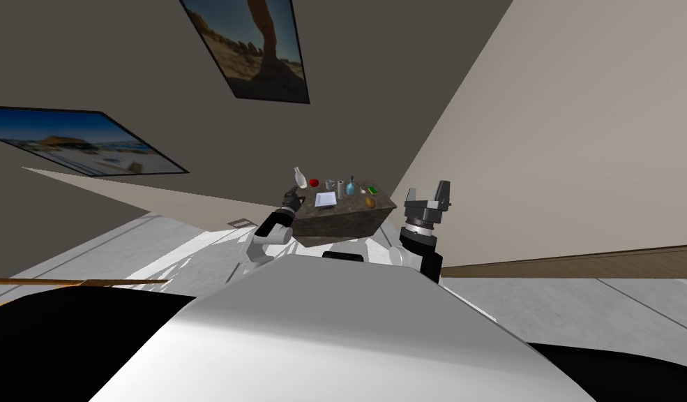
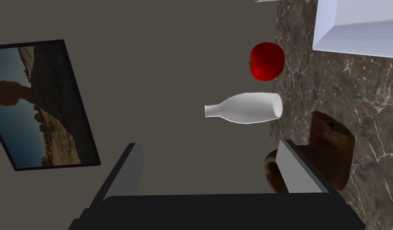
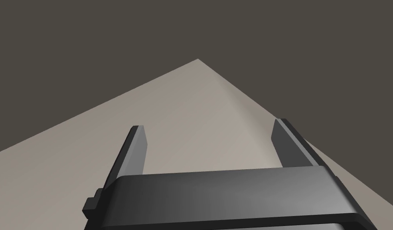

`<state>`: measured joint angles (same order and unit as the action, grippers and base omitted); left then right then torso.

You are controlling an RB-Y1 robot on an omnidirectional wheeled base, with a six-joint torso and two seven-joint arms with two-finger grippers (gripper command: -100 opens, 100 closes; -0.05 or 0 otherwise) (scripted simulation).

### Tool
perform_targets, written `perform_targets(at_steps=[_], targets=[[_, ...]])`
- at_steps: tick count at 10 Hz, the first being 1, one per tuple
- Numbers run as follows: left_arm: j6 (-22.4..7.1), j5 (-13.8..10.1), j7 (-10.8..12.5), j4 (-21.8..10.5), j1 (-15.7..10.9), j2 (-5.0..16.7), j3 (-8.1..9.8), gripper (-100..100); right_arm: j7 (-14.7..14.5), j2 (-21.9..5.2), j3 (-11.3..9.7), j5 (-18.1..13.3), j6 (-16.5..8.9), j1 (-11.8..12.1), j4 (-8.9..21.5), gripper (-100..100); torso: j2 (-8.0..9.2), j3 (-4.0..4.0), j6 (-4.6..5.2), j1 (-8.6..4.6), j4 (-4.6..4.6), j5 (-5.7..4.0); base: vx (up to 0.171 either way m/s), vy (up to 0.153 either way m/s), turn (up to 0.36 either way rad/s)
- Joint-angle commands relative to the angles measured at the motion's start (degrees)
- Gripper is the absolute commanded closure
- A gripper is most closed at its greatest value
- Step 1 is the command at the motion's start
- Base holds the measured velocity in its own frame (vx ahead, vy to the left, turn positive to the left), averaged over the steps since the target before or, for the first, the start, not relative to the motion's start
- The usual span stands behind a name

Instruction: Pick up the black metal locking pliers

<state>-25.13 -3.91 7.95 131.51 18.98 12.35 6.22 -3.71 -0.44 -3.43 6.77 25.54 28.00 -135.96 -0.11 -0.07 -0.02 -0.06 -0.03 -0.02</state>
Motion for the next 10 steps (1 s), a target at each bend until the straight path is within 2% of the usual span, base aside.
perform_targets(at_steps=[1,10], targets=[[-1.91,0.12,-0.07,0.08,-0.16,-0.11,0.01,-100,0.0,0.0,0.0,0.0,0.0,0.0,0.0,0,0.0,0.0,0.0,0.0,0.0,0.0,0.015,-0.004,0.003],[-17.87,1.1,-0.54,-0.78,-3.22,-0.79,2.21,-100,0.0,0.0,0.0,0.0,0.0,0.0,0.0,0,-0.01,-0.01,-0.01,0.01,-0.01,0.0,0.035,-0.015,-0.049]])
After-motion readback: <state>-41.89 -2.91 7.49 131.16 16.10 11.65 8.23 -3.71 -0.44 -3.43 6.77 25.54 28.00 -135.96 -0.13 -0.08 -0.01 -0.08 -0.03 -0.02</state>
